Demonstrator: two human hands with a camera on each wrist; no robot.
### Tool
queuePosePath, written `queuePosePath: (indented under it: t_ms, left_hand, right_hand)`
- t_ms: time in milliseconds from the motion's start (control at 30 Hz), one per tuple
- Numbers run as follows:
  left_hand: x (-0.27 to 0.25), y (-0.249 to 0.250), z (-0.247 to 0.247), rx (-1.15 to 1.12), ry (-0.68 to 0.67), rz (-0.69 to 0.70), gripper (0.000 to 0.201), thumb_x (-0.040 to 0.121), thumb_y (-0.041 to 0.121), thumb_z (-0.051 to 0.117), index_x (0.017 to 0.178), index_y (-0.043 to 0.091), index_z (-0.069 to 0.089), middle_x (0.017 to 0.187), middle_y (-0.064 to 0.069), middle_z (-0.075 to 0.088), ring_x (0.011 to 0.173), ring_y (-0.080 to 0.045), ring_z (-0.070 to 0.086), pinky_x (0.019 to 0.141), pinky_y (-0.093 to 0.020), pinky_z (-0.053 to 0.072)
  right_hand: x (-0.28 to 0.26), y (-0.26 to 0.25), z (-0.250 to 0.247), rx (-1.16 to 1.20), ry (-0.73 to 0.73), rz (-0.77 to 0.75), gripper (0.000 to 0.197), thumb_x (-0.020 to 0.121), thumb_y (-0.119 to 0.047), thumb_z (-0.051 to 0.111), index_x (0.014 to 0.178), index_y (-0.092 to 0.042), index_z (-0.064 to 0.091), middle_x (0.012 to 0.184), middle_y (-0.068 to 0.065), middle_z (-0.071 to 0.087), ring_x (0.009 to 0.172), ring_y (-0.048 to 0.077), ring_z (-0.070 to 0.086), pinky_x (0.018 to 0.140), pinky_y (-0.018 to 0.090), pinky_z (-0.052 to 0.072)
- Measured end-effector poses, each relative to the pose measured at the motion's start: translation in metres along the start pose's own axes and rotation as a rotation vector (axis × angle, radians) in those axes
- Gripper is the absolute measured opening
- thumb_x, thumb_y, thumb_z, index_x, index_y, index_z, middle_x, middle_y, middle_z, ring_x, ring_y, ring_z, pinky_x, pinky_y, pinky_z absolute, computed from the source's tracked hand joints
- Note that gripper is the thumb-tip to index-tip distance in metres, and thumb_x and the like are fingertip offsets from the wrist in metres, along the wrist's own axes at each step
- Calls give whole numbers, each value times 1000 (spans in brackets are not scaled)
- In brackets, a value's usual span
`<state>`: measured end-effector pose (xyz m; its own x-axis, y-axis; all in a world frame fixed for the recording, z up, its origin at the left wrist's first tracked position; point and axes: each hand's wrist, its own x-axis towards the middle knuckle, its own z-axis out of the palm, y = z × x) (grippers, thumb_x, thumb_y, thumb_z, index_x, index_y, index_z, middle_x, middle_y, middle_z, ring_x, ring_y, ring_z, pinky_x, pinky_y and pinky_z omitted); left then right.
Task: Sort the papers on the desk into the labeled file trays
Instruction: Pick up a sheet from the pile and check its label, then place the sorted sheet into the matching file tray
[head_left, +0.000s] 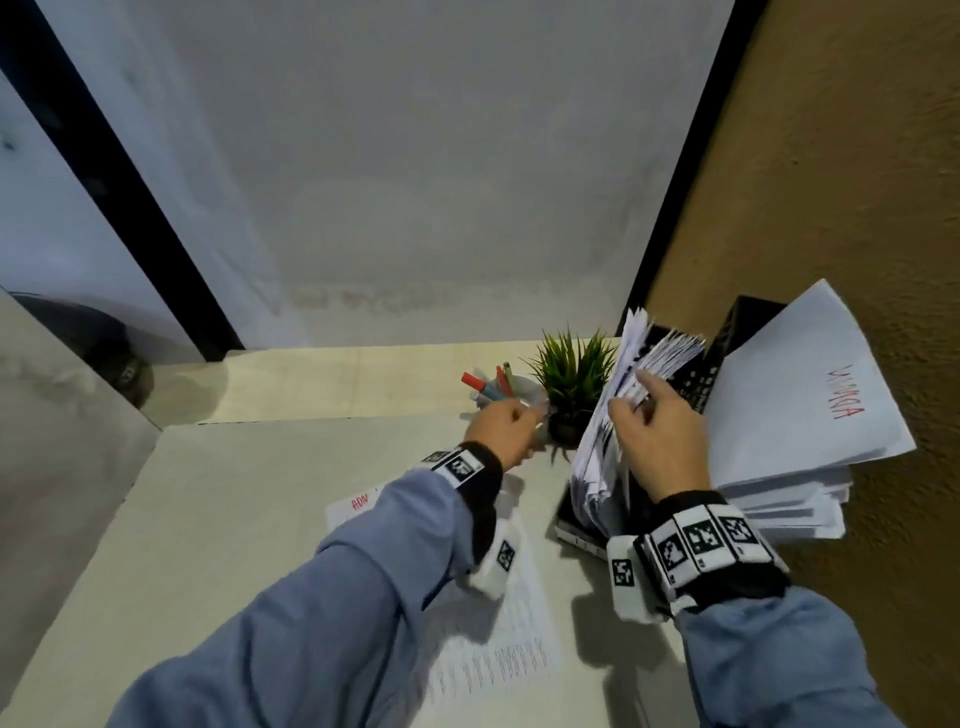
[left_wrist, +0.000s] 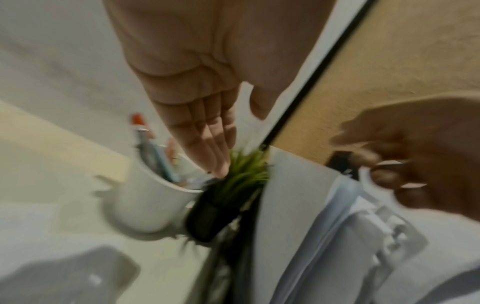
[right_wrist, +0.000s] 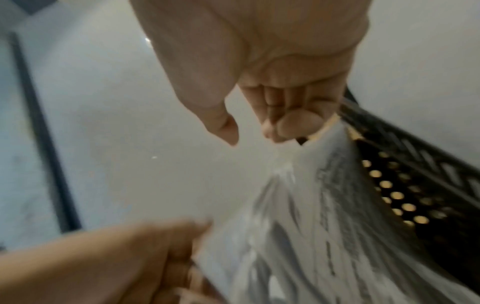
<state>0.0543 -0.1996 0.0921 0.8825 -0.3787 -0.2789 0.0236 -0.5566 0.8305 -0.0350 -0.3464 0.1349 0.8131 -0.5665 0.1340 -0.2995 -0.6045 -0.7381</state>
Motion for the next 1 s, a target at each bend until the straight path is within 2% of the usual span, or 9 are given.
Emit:
queuePosePath:
  t_ms: [67,167,333,467,567,700,833,933,1000]
  left_hand:
    - [-12,-49,-23,149,121,-88,27,89,31,53,93,6,63,96,-13,69,90,-30,65,84,-35,54]
    - [-43,-121,-48,415,178,-293,31,89,24,54,115,8,55,121,-12,56,111,-29,54,92,-32,44]
    - [-92,-201,-49,365,236,-608,50,87,26,53,128,4,37,131,-14,42,117,-31,47,96,-38,44]
    - [-106,-218,-33,93,384,-671,68,86,28,57,138,-1,24,139,-18,38,119,-35,48,98,-41,45]
    - [-106,-218,-26,-201,411,-721,63,85,28,59,133,-1,30,126,-16,50,104,-32,55,86,-34,48]
    - [-109,-215,-18,-338,331,-620,29,86,25,55,106,3,54,101,-8,62,87,-27,59,81,-32,50]
    - [-115,-213,-19,-368,312,-448,25,94,13,49,117,5,58,113,-12,65,99,-28,63,90,-37,51]
    - [-121,-205,-30,-498,244,-377,18,94,6,50,109,11,58,105,-6,67,89,-18,66,75,-24,55]
    - [-124,-200,-38,-517,188,-336,19,93,1,52,109,8,58,101,-9,66,81,-13,65,64,-16,54]
  right_hand:
    - [-29,-20,7,128,-22,-161,28,89,-22,55,116,-20,59,63,-5,56,60,9,53,61,26,44]
    - [-72,-21,45,74,-224,-281,15,89,-21,56,102,-22,64,61,-4,57,57,7,51,57,24,43]
    - [-109,44,133,-177,-591,86,33,87,-19,52,120,-13,57,112,5,60,103,19,57,87,27,46]
    - [-117,68,156,-288,-503,333,47,82,-16,52,127,-6,44,133,14,42,123,31,40,97,36,40]
    - [-121,68,158,-214,-474,493,57,79,-13,54,134,-6,39,136,15,41,123,33,42,99,40,43]
    - [-125,70,162,-91,-503,582,63,73,-14,61,133,-10,42,124,14,54,113,32,52,93,37,48]
    - [-124,65,158,-74,-451,597,63,68,-21,70,126,-11,49,128,13,46,118,30,45,96,36,44]
    - [-120,69,156,110,-354,628,79,59,-30,79,130,-14,49,132,9,45,121,29,46,100,42,44]
    - [-115,71,152,340,-360,691,78,54,-30,88,123,-12,56,121,8,60,104,27,62,86,42,54]
